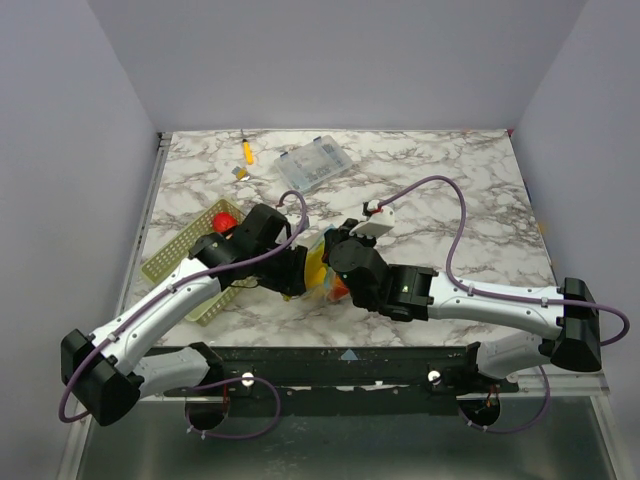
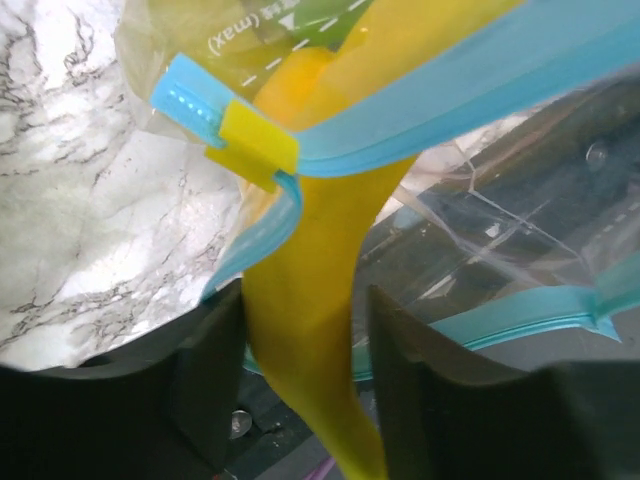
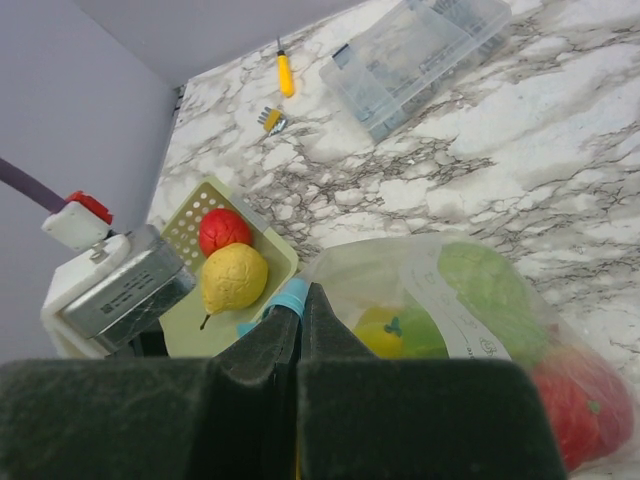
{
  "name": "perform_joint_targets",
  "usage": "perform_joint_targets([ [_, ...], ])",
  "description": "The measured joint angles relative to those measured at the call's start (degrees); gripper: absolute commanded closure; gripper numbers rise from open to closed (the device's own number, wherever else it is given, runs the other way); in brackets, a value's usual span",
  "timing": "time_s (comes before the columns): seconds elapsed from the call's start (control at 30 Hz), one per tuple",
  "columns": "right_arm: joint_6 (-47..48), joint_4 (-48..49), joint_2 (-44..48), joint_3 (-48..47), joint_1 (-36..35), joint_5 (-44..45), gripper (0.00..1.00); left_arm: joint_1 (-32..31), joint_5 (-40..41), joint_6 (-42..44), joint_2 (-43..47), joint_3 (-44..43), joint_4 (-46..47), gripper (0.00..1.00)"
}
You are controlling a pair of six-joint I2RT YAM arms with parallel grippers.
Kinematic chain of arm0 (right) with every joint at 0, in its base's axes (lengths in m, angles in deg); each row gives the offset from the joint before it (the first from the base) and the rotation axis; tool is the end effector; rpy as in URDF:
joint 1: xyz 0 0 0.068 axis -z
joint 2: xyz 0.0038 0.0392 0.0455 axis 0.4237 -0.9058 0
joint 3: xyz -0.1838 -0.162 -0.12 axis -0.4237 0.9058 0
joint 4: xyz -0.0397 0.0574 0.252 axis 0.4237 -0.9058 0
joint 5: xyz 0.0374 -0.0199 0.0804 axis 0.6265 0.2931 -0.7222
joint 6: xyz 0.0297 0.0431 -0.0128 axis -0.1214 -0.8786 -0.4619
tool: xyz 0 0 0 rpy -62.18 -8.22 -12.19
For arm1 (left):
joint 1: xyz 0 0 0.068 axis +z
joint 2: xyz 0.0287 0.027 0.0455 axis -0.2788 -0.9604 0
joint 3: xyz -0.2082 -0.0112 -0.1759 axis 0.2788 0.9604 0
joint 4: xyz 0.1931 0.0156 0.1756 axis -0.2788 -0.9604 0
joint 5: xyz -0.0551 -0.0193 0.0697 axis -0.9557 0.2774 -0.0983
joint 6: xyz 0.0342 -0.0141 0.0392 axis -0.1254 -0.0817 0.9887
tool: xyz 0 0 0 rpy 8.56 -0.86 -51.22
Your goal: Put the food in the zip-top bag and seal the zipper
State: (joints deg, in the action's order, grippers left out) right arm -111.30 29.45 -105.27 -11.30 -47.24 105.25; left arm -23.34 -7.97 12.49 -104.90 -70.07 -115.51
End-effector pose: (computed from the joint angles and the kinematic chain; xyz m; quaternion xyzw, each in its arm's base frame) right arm 0.1214 0.2821 0.3330 0.1102 0.7642 0.2344 0.5906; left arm 0.1582 -0.1419 0.3011 0.1753 0.9297 -0.2584 0.1952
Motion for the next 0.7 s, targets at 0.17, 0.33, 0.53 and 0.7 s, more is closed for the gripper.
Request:
perform_joint_targets([
  [0.17, 0.0, 0.0, 0.0, 0.0, 0.0, -0.1, 0.99, -0.3, 0.6, -1.0, -2.0, -0.3, -0.7, 0.86],
  [0.33, 0.0, 0.0, 0.0, 0.0, 0.0, 0.0, 0.99, -1.2, 5.1, -2.6, -1.9, -5.0, -5.0, 0.96],
  [0.53, -0.3, 0.0, -0.7, -0.7, 0.0, 0.0, 0.99, -5.9, 16.9, -7.2, -6.6, -15.4, -15.1, 0.97],
  [0.7, -2.5, 0.1, -1.7, -1.0, 0.0, 0.0, 0.99, -7.7, 23.5, -9.3, -11.8, -16.9, -19.5, 0.83],
])
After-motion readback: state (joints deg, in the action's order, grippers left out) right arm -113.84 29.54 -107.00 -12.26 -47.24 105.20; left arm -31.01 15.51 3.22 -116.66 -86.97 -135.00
